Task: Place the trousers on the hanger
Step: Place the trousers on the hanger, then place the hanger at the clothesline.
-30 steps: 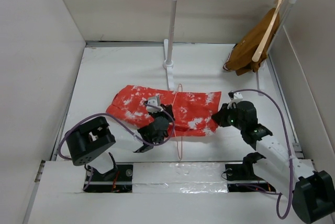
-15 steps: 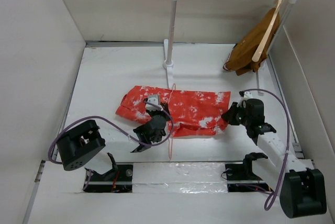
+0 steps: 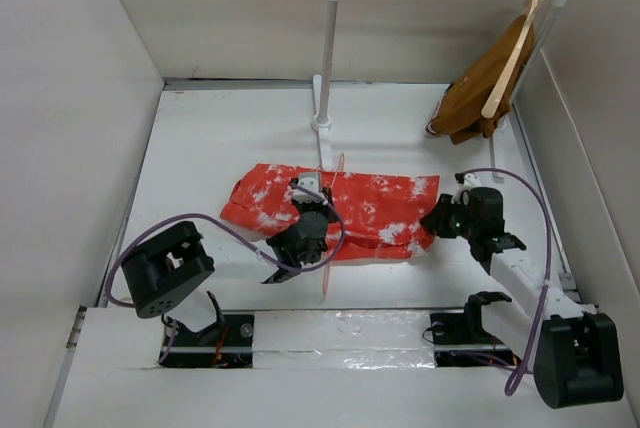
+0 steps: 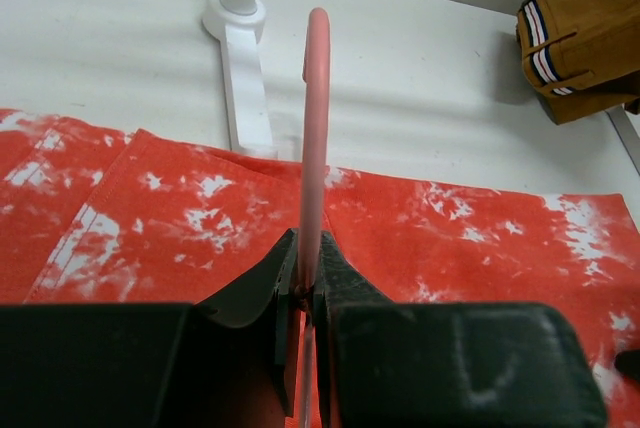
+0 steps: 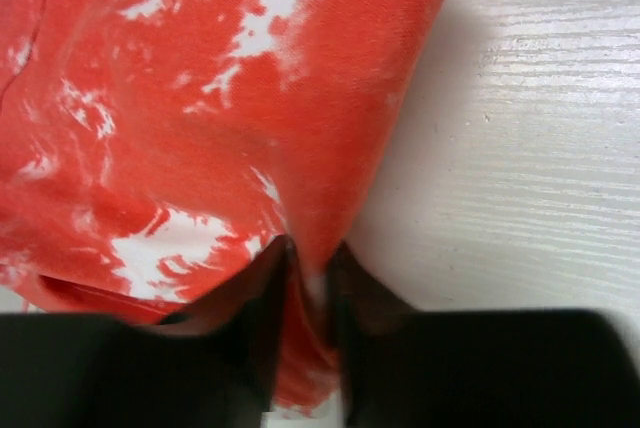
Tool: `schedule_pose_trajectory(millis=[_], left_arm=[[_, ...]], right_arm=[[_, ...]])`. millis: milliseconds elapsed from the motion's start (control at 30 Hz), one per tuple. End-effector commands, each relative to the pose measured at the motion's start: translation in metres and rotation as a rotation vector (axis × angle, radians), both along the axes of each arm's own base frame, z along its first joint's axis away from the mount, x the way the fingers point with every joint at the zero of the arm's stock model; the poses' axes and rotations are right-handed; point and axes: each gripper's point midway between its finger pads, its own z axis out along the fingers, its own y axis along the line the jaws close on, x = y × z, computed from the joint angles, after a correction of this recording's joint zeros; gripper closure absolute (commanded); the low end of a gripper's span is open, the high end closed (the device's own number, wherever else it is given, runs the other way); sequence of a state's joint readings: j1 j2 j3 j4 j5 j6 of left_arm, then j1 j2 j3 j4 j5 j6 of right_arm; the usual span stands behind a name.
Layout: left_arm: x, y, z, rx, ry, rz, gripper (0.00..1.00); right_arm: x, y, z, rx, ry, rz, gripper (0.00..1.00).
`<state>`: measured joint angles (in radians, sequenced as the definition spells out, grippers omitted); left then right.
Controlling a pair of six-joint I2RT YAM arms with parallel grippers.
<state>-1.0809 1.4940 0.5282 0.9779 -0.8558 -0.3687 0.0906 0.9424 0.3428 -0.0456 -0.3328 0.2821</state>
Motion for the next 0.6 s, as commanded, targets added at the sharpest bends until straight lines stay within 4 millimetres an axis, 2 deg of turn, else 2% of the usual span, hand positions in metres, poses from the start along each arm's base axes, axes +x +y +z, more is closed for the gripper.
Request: schedule_pose_trajectory(millis=[0, 33, 133, 167, 233, 300, 333, 367, 400, 433, 467, 533, 567], left_arm=[[0.002, -0.010, 0.077, -0.167, -0.136, 0.015, 1.00], [-0.001, -0.010, 0.092, -0.185, -0.155, 0.013, 1.00], [-0.007, -0.008, 0.115, -0.174, -0.179, -0.003, 1.00], [-0.010, -0.003, 0.124, -0.171, -0.180, -0.006, 1.00], [-0.013, -0.004, 0.141, -0.188, -0.187, -0.036, 1.00], [-0.017, -0.001, 0.151, -0.170, -0.172, -0.056, 1.00], [-0.021, -0.005, 0.165, -0.194, -0.173, -0.073, 1.00], [-0.022, -0.004, 0.162, -0.155, -0.142, -0.074, 1.00], [-0.021, -0.003, 0.164, -0.147, -0.121, -0.061, 1.00], [-0.021, -0.004, 0.182, -0.166, -0.124, -0.065, 1.00], [-0.023, -0.003, 0.184, -0.151, -0.114, -0.073, 1.00], [-0.025, -0.004, 0.202, -0.172, -0.130, -0.092, 1.00], [-0.025, -0.002, 0.203, -0.155, -0.124, -0.088, 1.00]], right_arm=[[0.015, 0.002, 0.038, 0.005, -0.120, 0.021, 0.65], [0.018, 0.004, 0.053, 0.009, -0.147, 0.031, 0.49], [0.005, 0.013, 0.092, 0.011, -0.213, 0.085, 0.27], [-0.001, 0.014, 0.121, 0.012, -0.273, 0.089, 0.25], [-0.011, 0.026, 0.149, 0.042, -0.338, 0.126, 0.25], [-0.024, 0.043, 0.177, 0.127, -0.393, 0.175, 0.32], [-0.028, 0.052, 0.183, 0.165, -0.401, 0.202, 0.52], [-0.040, 0.070, 0.187, 0.214, -0.402, 0.277, 0.73], [-0.042, 0.082, 0.195, 0.279, -0.405, 0.298, 0.93], [-0.046, 0.092, 0.200, 0.307, -0.409, 0.324, 1.00], [-0.055, 0.110, 0.209, 0.337, -0.427, 0.378, 1.00], [-0.061, 0.128, 0.225, 0.367, -0.427, 0.404, 1.00], [-0.070, 0.141, 0.234, 0.381, -0.442, 0.427, 0.94]])
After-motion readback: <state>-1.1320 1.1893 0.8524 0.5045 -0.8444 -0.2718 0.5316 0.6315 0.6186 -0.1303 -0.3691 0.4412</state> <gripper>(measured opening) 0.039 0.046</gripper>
